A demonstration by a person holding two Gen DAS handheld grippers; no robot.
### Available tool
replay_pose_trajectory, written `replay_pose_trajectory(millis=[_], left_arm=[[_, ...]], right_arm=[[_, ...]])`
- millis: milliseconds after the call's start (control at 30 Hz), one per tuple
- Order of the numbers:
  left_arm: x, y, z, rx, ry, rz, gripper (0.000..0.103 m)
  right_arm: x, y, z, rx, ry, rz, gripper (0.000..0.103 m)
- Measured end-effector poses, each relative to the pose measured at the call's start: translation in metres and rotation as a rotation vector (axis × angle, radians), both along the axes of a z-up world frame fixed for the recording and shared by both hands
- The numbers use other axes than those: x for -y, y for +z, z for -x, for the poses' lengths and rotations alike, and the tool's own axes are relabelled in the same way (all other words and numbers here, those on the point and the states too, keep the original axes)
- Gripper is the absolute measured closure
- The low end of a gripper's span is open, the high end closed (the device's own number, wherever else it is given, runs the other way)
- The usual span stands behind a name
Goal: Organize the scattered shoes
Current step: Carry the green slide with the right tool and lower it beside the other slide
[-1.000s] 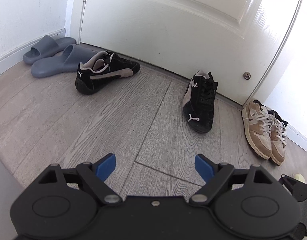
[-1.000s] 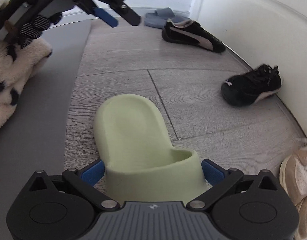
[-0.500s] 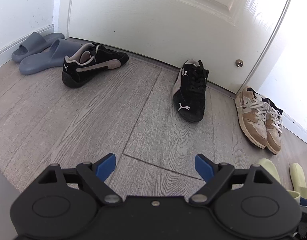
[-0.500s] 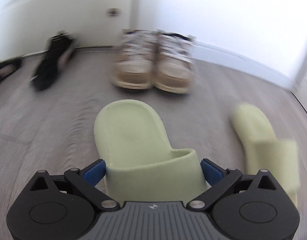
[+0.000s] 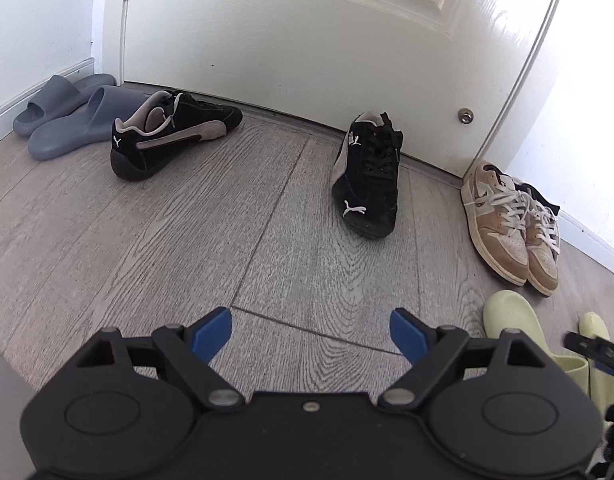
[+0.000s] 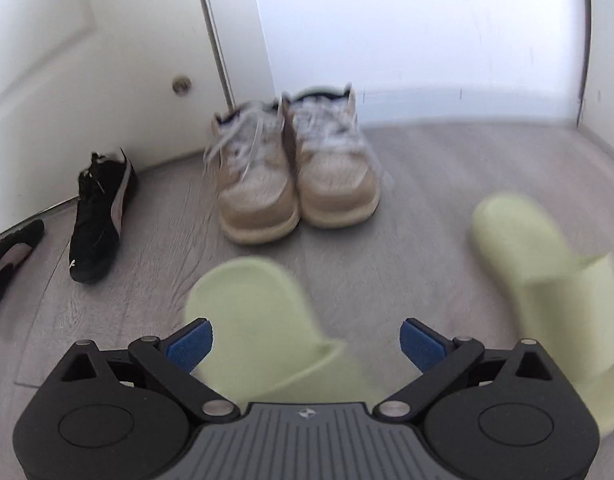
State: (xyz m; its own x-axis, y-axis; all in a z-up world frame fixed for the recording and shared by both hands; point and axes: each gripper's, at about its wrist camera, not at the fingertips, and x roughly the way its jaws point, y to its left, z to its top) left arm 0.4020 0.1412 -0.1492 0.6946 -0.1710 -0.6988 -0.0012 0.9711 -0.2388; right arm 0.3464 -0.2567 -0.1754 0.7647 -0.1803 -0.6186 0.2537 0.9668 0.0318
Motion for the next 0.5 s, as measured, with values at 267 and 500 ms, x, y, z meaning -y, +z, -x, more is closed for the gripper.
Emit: replay_pose_trajectory(millis=[267, 500], left_arm=[[0.005, -0.004, -0.003, -0.015, -0.023, 0.015, 0.016], [0.006, -0.002, -0.001, -0.016, -0.011, -0.002, 0.016]], right_arm=[[0.100, -0.016, 0.019, -0.121, 0.018, 0.253, 0.000], [0.112, -0.045, 0.006, -0.202, -0.022, 0.232, 0.000]])
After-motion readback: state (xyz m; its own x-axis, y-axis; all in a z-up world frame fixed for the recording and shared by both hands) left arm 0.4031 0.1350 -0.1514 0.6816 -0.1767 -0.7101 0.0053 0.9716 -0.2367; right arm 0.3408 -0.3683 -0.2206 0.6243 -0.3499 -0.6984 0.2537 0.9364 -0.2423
